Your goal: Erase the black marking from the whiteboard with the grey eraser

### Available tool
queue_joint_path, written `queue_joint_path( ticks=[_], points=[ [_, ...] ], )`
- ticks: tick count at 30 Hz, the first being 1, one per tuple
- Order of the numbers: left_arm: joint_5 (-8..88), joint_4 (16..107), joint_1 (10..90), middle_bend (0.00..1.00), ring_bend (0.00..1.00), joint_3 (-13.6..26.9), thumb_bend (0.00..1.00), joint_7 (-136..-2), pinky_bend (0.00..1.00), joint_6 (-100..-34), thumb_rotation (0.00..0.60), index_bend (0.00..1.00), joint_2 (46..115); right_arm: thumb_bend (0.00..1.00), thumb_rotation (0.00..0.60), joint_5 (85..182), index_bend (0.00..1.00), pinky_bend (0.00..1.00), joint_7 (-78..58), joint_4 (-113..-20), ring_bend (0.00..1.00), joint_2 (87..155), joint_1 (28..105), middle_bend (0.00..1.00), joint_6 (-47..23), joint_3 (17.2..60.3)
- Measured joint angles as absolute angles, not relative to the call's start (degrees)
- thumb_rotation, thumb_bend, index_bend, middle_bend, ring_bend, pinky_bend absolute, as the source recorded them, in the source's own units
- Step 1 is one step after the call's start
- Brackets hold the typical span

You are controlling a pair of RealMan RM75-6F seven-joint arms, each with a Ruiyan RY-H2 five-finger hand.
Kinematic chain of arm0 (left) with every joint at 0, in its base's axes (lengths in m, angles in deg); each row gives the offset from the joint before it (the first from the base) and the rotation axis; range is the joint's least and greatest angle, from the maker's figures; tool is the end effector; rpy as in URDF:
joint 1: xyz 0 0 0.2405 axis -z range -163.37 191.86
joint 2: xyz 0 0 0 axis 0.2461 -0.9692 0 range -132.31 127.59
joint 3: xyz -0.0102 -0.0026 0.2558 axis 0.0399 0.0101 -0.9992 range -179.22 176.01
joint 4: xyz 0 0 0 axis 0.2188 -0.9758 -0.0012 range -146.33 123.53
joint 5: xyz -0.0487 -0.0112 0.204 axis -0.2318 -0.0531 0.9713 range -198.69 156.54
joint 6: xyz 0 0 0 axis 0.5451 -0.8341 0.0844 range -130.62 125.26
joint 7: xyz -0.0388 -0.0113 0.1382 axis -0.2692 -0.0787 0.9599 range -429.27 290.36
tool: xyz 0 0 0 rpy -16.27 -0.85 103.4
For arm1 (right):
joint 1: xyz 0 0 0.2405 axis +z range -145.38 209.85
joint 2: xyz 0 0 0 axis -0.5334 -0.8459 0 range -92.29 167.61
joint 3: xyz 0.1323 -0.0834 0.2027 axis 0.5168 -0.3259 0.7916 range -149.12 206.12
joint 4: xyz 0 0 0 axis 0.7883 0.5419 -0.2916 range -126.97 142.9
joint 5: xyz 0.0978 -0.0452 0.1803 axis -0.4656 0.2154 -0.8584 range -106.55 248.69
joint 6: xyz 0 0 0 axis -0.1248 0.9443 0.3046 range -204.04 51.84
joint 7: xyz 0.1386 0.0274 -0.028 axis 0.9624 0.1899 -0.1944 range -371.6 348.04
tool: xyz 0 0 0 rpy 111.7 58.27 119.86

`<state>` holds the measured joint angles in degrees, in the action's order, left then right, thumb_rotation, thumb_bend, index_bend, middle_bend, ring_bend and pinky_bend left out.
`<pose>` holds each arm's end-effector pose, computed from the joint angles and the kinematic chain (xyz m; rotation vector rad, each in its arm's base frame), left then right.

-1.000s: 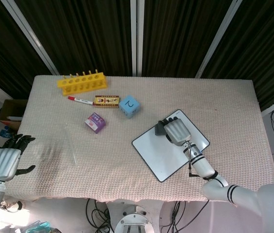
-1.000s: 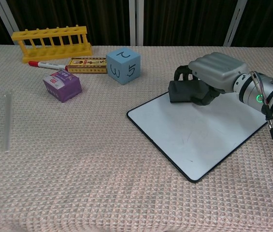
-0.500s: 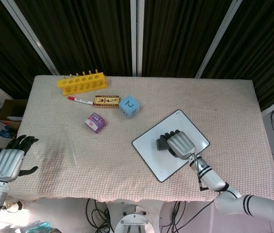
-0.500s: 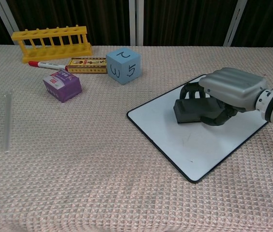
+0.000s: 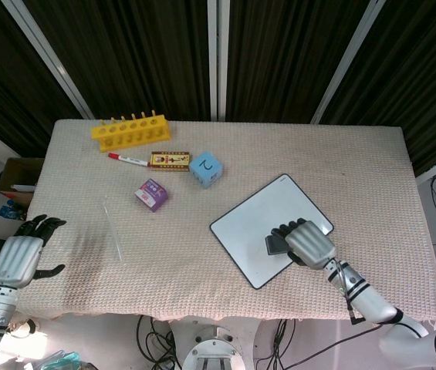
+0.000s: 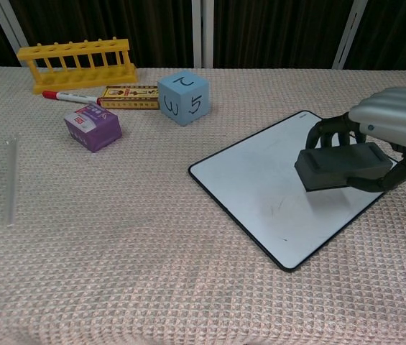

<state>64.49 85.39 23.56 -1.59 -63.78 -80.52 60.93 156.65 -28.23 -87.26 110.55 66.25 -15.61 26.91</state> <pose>-0.2938 0.1904 0.1333 -1.5488 -0.9520 -0.8227 -0.1940 -0.2722 0.0396 2.0893 -0.7049 0.8474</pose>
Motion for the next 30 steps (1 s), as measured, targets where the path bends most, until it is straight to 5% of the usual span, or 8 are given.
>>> queue_joint_path(
  ticks=[9, 15, 22, 24, 27, 29, 30],
  points=[
    [65.5, 85.4, 23.9, 0.19, 0.12, -1.6, 0.1, -65.4, 0.19, -80.5, 0.6, 0.2, 61.4, 0.45, 0.6, 152.1, 0.92, 0.86, -24.1, -67.1, 0.73, 115.7, 64.9, 0.78, -10.5, 33.1],
    [65.1, 85.7, 24.0, 0.19, 0.12, -1.5, 0.1, -64.8, 0.19, -80.4, 0.6, 0.2, 60.9, 0.45, 0.6, 142.2, 0.92, 0.86, -24.3, -51.9, 0.72, 124.1, 66.0, 0.78, -16.1, 37.6],
    [64.6, 85.5, 24.0, 0.19, 0.12, -1.6, 0.1, -64.7, 0.19, -80.2, 0.6, 0.2, 60.9, 0.44, 0.6, 135.5, 0.89, 0.84, -27.4, -45.5, 0.72, 130.5, 67.6, 0.76, -22.0, 40.5],
    [64.6, 85.4, 24.0, 0.19, 0.12, -1.5, 0.1, -64.8, 0.19, -80.1, 0.6, 0.2, 60.9, 0.42, 0.6, 135.2, 0.8, 0.76, -27.6, -45.2, 0.65, 130.9, 67.7, 0.7, -22.7, 40.6],
    [64.6, 85.4, 24.0, 0.19, 0.12, -1.5, 0.1, -64.9, 0.19, -80.2, 0.6, 0.2, 61.0, 0.3, 0.6, 135.1, 0.25, 0.37, -26.6, -46.0, 0.19, 130.5, 67.7, 0.26, -24.3, 40.4],
    [64.6, 85.3, 24.0, 0.19, 0.12, -1.6, 0.1, -64.9, 0.19, -80.3, 0.6, 0.2, 61.0, 0.21, 0.6, 135.2, 0.02, 0.11, -25.6, -46.7, 0.01, 129.6, 67.7, 0.04, -25.4, 40.2],
    [64.6, 85.3, 24.0, 0.19, 0.12, -1.6, 0.1, -64.9, 0.19, -80.3, 0.6, 0.2, 61.0, 0.17, 0.6, 135.3, 0.0, 0.05, -25.2, -47.2, 0.0, 129.0, 67.7, 0.0, -25.8, 40.1]
  ],
)
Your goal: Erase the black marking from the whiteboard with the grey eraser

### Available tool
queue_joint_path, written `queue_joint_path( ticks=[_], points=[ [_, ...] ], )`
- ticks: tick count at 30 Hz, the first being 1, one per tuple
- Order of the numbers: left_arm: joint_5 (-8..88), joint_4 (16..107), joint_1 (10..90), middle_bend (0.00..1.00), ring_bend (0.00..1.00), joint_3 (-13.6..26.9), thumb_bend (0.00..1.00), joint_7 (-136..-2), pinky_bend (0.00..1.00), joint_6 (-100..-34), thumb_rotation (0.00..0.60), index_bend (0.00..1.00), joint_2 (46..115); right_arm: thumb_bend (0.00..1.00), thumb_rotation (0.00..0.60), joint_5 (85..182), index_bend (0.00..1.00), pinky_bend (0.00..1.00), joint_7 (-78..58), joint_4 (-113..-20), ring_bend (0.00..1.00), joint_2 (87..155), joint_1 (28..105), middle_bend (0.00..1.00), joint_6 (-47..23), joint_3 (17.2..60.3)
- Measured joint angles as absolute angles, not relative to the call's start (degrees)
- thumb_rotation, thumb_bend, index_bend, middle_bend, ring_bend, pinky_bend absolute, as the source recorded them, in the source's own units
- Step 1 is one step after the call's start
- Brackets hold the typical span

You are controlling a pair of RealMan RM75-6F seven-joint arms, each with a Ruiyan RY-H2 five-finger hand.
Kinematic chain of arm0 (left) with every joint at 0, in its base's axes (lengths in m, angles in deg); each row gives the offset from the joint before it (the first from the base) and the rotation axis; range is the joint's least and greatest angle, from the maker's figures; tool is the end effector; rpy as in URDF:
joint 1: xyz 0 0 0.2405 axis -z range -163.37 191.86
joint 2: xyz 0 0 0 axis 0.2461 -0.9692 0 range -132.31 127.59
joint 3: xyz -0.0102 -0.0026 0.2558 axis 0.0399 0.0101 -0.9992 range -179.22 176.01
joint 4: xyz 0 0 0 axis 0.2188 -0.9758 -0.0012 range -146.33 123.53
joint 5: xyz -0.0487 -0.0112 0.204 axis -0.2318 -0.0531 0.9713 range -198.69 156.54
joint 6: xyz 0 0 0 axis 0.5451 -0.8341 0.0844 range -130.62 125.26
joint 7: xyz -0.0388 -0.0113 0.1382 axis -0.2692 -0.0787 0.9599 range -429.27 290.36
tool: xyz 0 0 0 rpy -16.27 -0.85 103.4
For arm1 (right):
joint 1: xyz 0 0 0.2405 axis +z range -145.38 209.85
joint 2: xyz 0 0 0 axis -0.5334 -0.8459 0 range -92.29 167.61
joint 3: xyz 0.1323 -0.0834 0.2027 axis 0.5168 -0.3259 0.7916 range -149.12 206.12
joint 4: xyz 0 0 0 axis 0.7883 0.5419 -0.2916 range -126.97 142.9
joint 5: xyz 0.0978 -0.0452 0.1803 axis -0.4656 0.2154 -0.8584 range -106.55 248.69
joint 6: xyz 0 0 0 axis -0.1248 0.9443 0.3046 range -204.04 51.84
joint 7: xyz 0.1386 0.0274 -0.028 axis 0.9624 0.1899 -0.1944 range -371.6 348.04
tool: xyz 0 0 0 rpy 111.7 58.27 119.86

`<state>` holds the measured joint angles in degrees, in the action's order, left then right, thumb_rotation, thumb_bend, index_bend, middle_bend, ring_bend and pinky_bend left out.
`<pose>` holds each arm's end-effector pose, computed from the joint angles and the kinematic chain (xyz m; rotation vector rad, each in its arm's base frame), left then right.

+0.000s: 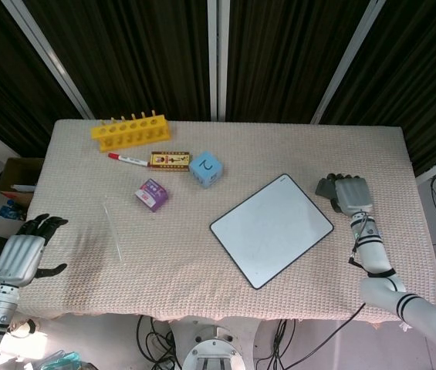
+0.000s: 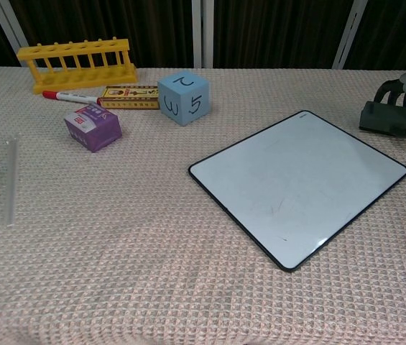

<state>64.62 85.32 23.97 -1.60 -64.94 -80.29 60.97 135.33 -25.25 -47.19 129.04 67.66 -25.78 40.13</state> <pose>-0.2925 0.1924 0.1326 -1.5503 -0.9654 -0.8399 -0.2951 -0.3843 0.0336 1.5902 -0.8717 0.5960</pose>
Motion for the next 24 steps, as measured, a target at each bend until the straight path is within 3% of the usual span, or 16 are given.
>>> queue_joint_path(
  ticks=[4, 11, 17, 24],
  points=[
    [64.6, 85.4, 23.9, 0.19, 0.12, -1.6, 0.1, -64.9, 0.19, -80.4, 0.6, 0.2, 60.9, 0.09, 0.6, 136.4, 0.0, 0.0, -22.9, -49.4, 0.0, 127.0, 67.3, 0.0, -25.9, 39.9],
    [65.1, 85.2, 23.6, 0.19, 0.12, -1.4, 0.1, -64.5, 0.19, -81.7, 0.6, 0.2, 61.2, 0.08, 0.6, 144.2, 0.0, 0.0, -15.7, -55.8, 0.0, 122.2, 65.2, 0.0, -20.6, 38.1],
    [65.2, 84.7, 23.0, 0.19, 0.12, -1.0, 0.1, -63.3, 0.19, -83.6, 0.6, 0.2, 61.4, 0.09, 0.6, 154.5, 0.0, 0.0, -10.5, -60.9, 0.0, 117.1, 59.6, 0.0, -5.9, 34.1],
    [64.9, 85.1, 22.4, 0.19, 0.12, -0.8, 0.1, -62.1, 0.19, -84.3, 0.6, 0.2, 61.3, 0.1, 0.6, 161.4, 0.0, 0.0, -8.3, -63.0, 0.0, 111.9, 46.5, 0.0, 12.4, 28.5]
  ],
)
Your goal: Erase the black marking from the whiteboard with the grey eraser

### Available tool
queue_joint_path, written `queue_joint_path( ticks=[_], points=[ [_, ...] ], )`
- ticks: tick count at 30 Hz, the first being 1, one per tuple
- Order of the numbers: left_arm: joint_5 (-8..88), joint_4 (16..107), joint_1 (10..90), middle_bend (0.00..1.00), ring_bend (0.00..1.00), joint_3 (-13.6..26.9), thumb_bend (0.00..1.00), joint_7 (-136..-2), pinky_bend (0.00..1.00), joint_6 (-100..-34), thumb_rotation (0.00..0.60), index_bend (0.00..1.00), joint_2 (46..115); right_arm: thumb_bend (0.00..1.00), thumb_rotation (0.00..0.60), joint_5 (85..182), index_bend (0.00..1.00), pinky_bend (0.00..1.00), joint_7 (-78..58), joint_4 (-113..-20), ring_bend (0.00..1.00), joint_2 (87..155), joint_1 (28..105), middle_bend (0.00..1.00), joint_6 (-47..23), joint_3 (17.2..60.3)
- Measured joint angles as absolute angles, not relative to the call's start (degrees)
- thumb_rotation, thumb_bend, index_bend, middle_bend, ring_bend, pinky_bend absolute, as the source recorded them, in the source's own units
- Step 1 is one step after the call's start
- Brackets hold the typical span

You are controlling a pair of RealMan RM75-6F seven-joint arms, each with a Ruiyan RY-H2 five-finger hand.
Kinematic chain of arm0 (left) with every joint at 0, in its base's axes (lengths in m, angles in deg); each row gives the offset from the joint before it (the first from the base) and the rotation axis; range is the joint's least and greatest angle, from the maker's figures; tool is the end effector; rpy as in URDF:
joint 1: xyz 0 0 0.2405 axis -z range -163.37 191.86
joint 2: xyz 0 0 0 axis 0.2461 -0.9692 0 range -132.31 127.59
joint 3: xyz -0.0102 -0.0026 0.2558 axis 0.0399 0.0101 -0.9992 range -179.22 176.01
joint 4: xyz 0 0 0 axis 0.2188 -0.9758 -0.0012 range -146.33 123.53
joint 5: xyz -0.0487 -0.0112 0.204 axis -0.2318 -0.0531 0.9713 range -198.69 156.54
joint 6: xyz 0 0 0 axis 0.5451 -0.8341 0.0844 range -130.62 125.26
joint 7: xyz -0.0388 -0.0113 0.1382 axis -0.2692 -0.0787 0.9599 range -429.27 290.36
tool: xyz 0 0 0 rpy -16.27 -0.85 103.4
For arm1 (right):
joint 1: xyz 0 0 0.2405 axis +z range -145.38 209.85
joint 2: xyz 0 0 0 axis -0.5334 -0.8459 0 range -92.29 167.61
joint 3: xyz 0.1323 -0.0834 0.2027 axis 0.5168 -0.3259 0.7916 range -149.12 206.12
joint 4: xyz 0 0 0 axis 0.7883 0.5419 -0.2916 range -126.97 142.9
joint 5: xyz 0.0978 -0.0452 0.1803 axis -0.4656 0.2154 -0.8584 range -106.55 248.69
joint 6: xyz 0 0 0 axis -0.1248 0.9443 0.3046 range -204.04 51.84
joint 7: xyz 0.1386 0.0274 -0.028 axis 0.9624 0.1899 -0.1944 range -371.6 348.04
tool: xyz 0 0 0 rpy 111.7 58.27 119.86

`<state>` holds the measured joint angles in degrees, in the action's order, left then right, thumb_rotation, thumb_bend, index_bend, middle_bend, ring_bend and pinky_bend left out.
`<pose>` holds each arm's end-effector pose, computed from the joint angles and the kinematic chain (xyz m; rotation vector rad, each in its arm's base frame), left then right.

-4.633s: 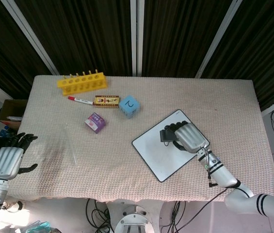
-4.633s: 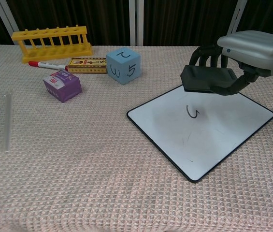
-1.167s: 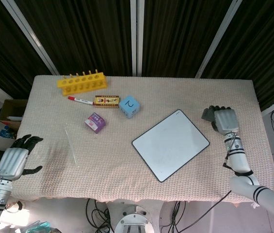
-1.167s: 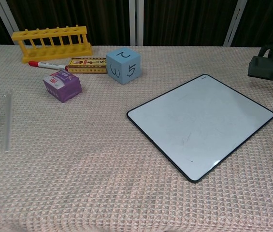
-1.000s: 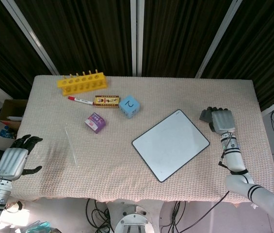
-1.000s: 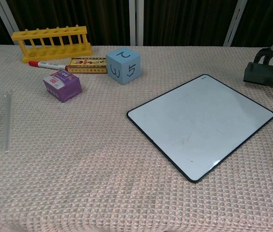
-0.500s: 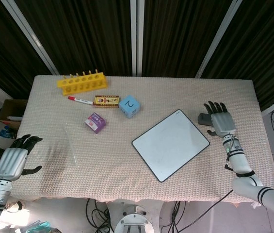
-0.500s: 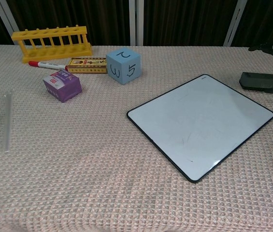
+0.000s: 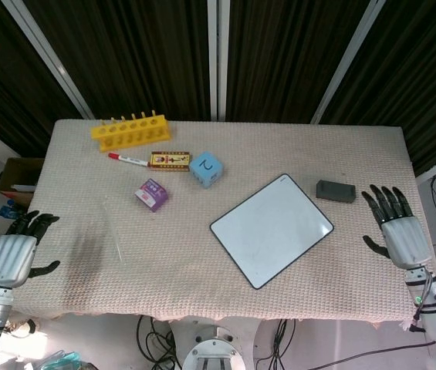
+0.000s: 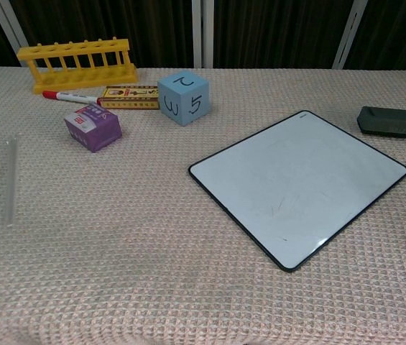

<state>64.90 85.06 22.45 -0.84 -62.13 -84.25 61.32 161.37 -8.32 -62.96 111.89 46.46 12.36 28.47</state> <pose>-0.2925 0.1888 0.1417 -1.5049 -0.8846 -0.8430 -0.3214 -0.2298 0.1340 1.5568 -0.6452 0.9676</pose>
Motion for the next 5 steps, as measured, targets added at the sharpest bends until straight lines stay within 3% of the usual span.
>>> queue_joint_path(
  ticks=[5],
  points=[
    [65.4, 84.3, 22.5, 0.18, 0.12, -0.6, 0.1, -62.0, 0.19, -84.8, 0.6, 0.2, 61.9, 0.1, 0.6, 157.2, 0.0, 0.0, -7.9, -63.9, 0.0, 110.4, 39.5, 0.0, 14.7, 27.4]
  ],
)
